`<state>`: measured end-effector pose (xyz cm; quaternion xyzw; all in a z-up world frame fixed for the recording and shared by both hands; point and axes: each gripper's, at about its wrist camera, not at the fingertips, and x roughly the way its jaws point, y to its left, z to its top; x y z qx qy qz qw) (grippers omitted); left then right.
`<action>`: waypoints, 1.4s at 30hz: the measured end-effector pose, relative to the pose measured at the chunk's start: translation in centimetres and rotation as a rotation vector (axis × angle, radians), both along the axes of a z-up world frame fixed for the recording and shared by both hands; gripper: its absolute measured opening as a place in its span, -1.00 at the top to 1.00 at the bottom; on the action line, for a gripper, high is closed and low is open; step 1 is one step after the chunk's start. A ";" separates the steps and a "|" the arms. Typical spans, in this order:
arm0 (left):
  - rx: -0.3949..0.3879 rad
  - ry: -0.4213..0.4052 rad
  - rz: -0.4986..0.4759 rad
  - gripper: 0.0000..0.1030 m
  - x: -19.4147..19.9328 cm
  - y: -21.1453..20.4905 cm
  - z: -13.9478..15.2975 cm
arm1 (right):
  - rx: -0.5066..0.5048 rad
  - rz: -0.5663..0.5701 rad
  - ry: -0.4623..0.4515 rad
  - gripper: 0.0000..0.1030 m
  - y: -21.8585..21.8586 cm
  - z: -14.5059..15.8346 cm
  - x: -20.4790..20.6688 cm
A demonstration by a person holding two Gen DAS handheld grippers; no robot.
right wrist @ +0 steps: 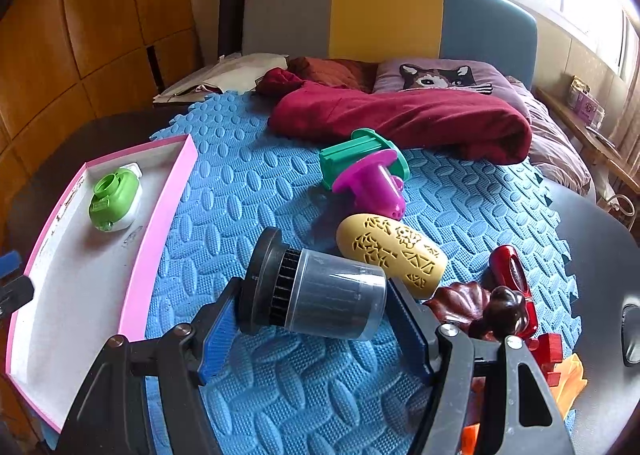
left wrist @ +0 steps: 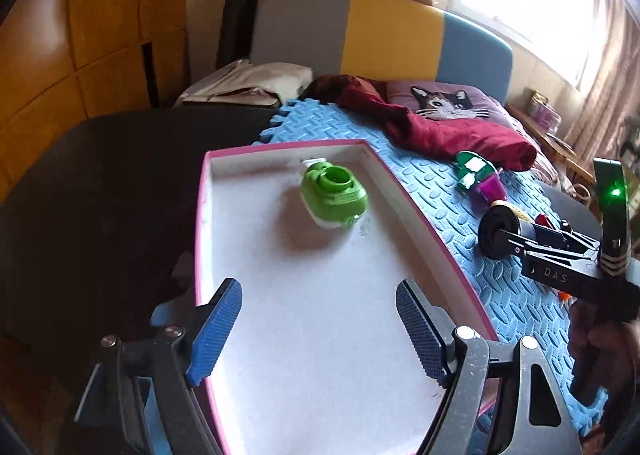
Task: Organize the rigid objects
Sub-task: 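Carry the black-and-clear cup into the tray and release it with the right gripper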
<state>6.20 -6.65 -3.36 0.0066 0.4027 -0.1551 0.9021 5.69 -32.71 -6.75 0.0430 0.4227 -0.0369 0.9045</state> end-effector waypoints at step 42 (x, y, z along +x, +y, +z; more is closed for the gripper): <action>0.028 -0.052 0.087 -0.56 -2.5 2.7 1.9 | -0.202 0.113 -0.183 -0.35 5.7 3.2 -2.5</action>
